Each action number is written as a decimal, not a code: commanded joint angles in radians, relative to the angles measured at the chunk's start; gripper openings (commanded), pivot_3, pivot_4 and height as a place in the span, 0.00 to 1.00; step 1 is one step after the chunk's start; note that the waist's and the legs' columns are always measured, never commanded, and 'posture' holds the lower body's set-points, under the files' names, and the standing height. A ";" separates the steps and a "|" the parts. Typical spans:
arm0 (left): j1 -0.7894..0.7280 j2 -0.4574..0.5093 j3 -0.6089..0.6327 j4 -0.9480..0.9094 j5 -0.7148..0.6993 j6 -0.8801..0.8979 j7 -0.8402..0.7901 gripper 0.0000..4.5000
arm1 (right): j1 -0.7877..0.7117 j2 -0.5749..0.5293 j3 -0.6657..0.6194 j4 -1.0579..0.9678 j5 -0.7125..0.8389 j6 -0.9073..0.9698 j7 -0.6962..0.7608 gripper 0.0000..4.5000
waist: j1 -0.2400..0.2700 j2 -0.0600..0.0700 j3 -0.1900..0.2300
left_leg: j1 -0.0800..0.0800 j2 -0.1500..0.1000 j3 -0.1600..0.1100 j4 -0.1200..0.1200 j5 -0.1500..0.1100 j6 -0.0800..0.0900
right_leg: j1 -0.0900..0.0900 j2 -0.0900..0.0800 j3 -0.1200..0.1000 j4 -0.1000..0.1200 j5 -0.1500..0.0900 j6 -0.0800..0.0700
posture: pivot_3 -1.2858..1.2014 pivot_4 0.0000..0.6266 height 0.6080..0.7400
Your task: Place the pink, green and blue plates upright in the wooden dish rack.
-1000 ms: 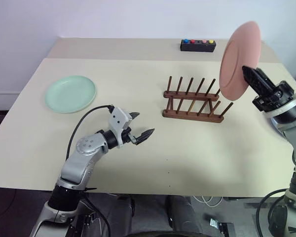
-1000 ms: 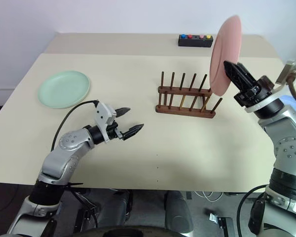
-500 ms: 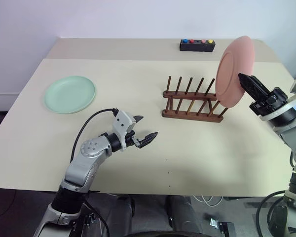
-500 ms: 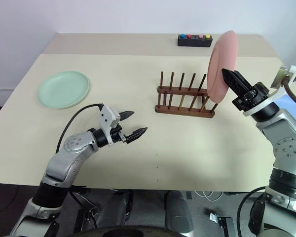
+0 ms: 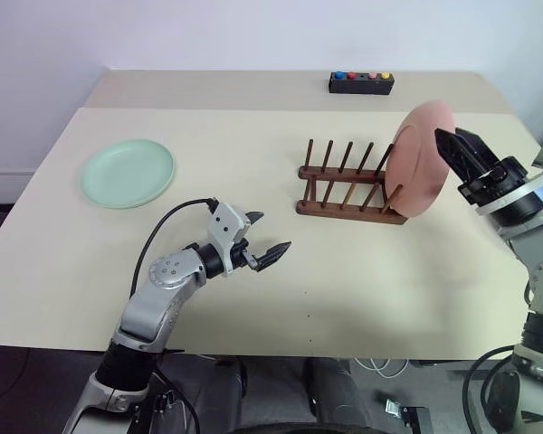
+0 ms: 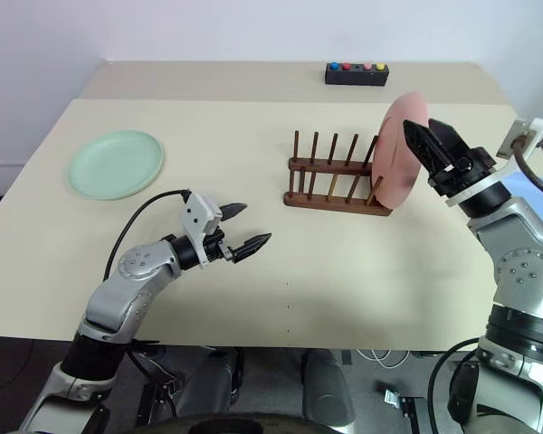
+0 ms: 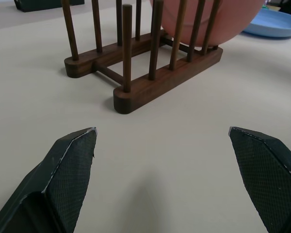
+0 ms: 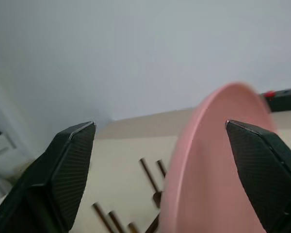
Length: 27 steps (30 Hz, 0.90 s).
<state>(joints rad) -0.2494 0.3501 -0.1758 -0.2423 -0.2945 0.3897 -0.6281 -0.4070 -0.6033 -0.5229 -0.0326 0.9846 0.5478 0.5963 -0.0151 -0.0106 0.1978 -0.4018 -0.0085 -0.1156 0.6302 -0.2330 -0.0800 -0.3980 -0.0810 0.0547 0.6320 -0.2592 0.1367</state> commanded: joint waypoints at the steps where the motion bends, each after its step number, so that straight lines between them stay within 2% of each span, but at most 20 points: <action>1: -0.014 -0.008 0.006 -0.015 0.006 -0.011 0.007 1.00 | -0.038 0.001 -0.048 -0.011 -0.011 -0.065 -0.011 1.00 | 0.000 0.000 0.000 | 0.000 0.000 0.000 0.000 0.000 0.000 | 0.000 0.000 0.000 0.000 0.000 0.000 | 0.52 0.24 0.96; 4: -0.018 -0.023 0.019 -0.017 -0.006 -0.021 0.009 1.00 | -0.047 -0.047 -0.090 0.002 -0.058 -0.115 -0.029 1.00 | 0.002 0.000 0.000 | 0.000 0.000 0.000 0.000 0.000 0.000 | 0.000 0.000 0.000 0.000 0.000 0.000 | 0.52 0.24 0.96; 7: -0.010 -0.013 0.015 -0.025 -0.021 -0.017 -0.026 1.00 | 0.020 -0.161 -0.122 0.042 -0.152 -0.149 0.028 1.00 | 0.008 0.001 0.000 | -0.001 -0.001 0.000 0.001 0.000 0.000 | 0.000 -0.001 0.000 -0.001 0.000 0.000 | 0.52 0.24 0.96; 10: -0.006 0.000 0.009 -0.023 -0.028 -0.013 -0.057 1.00 | 0.070 -0.228 -0.123 0.087 -0.210 -0.170 0.074 1.00 | 0.003 0.001 0.000 | -0.001 0.000 0.000 0.000 0.000 0.000 | 0.000 0.000 0.000 -0.001 0.000 0.000 | 0.52 0.24 0.96; 14: -0.022 0.021 -0.020 -0.023 -0.086 0.010 -0.172 1.00 | 0.226 -0.374 -0.023 0.209 -0.470 -0.248 0.126 1.00 | -0.002 0.003 -0.001 | 0.000 0.000 0.001 0.000 0.000 0.000 | 0.001 0.000 0.000 -0.001 0.000 0.000 | 0.52 0.24 0.96; 17: -0.039 0.028 -0.044 -0.016 -0.089 0.016 -0.218 1.00 | 0.265 -0.395 0.032 0.264 -0.560 -0.272 0.121 1.00 | -0.005 0.003 -0.001 | 0.001 0.000 0.001 0.000 0.000 0.000 | 0.001 0.000 0.001 -0.001 -0.002 -0.003 | 0.52 0.24 0.96; 23: -0.060 0.021 -0.067 -0.005 -0.081 0.015 -0.248 1.00 | 0.234 -0.392 0.153 0.411 -0.744 -0.328 0.055 1.00 | -0.005 0.005 -0.001 | 0.002 0.000 0.002 0.000 0.000 0.000 | 0.001 0.000 0.002 -0.001 -0.002 -0.003 | 0.52 0.24 0.96; 27: -0.056 0.014 -0.057 0.005 -0.052 -0.004 -0.219 1.00 | 0.198 -0.372 0.189 0.456 -0.779 -0.384 0.062 1.00 | -0.004 0.006 -0.001 | 0.002 0.000 0.002 0.000 0.000 0.000 | 0.001 0.000 0.002 -0.001 -0.002 -0.003 | 0.52 0.24 0.96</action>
<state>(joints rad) -0.2941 0.3689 -0.2392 -0.2303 -0.3544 0.4054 -0.8579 -0.1869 -0.9689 -0.3195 0.4281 0.2127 0.1988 0.6579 -0.0193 -0.0050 0.1967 -0.4000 -0.0087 -0.1132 0.6304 -0.2332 -0.0797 -0.3967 -0.0814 0.0565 0.6309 -0.2605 0.1346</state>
